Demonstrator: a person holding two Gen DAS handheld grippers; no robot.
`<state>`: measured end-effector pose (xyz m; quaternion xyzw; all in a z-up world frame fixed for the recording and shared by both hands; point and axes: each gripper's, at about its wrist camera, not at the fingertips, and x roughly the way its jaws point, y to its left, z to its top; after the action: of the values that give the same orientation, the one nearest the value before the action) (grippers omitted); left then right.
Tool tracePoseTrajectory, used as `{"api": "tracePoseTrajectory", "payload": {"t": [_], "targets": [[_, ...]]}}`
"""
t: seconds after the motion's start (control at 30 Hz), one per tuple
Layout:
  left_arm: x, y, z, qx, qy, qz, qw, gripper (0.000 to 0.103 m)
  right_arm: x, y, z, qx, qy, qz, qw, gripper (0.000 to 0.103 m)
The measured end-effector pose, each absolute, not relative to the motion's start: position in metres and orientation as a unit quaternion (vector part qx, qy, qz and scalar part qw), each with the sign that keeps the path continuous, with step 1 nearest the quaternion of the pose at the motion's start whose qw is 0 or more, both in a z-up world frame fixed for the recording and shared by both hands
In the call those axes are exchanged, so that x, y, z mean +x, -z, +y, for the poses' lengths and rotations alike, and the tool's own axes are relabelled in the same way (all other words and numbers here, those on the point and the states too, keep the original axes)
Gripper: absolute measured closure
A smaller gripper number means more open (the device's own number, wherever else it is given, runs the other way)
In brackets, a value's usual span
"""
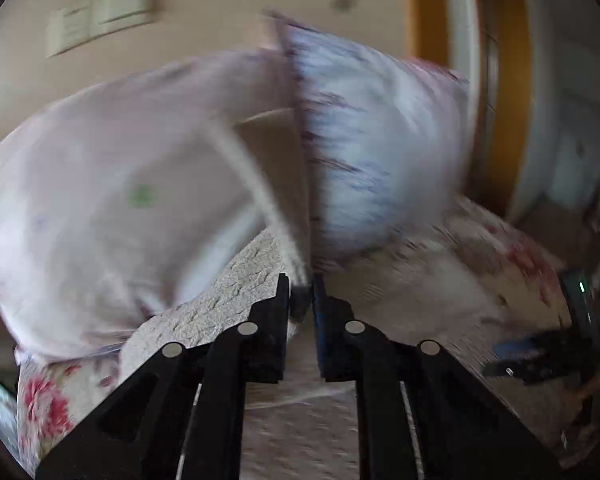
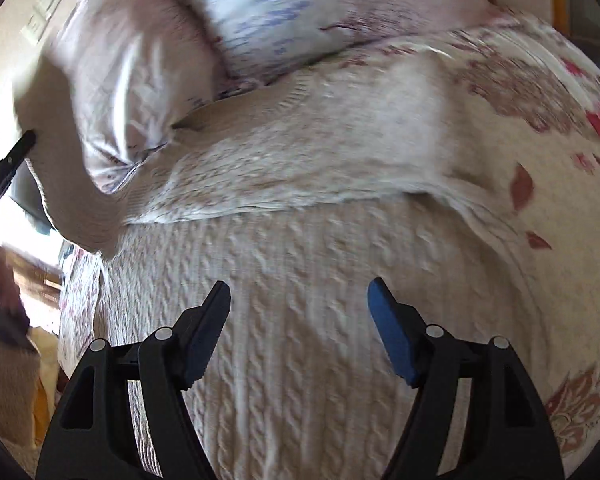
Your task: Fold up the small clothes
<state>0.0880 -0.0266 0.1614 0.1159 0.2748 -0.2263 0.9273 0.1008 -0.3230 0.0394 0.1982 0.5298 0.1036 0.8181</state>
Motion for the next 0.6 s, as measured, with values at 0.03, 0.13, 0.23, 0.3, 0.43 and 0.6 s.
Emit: {"api": "tracePoseTrajectory", "payload": {"t": [0.03, 0.13, 0.23, 0.3, 0.43, 0.6], "targets": [[0.083, -0.146, -0.062, 0.155, 0.244, 0.295, 0.911, 0.079, 0.099, -0.04, -0.331, 0.205, -0.096, 0.53, 0.817, 0.03], [0.074, -0.115, -0.081, 0.183, 0.238, 0.333, 0.894, 0.066, 0.088, -0.05, -0.351, 0.209, -0.08, 0.518, 0.826, 0.03], [0.064, -0.107, -0.022, 0.127, 0.185, 0.357, 0.907, 0.041, 0.065, -0.062, -0.382, 0.217, -0.054, 0.506, 0.833, 0.03], [0.055, -0.099, 0.028, 0.075, 0.143, 0.386, 0.908, 0.038, 0.051, -0.062, -0.401, 0.227, -0.039, 0.509, 0.829, 0.031], [0.022, -0.062, 0.096, -0.015, 0.086, 0.464, 0.882, 0.038, 0.023, -0.038, -0.432, 0.286, -0.045, 0.551, 0.783, 0.043], [-0.024, -0.031, 0.122, -0.117, 0.084, 0.519, 0.842, 0.049, -0.001, -0.022, -0.434, 0.335, -0.077, 0.579, 0.739, 0.055]]}}
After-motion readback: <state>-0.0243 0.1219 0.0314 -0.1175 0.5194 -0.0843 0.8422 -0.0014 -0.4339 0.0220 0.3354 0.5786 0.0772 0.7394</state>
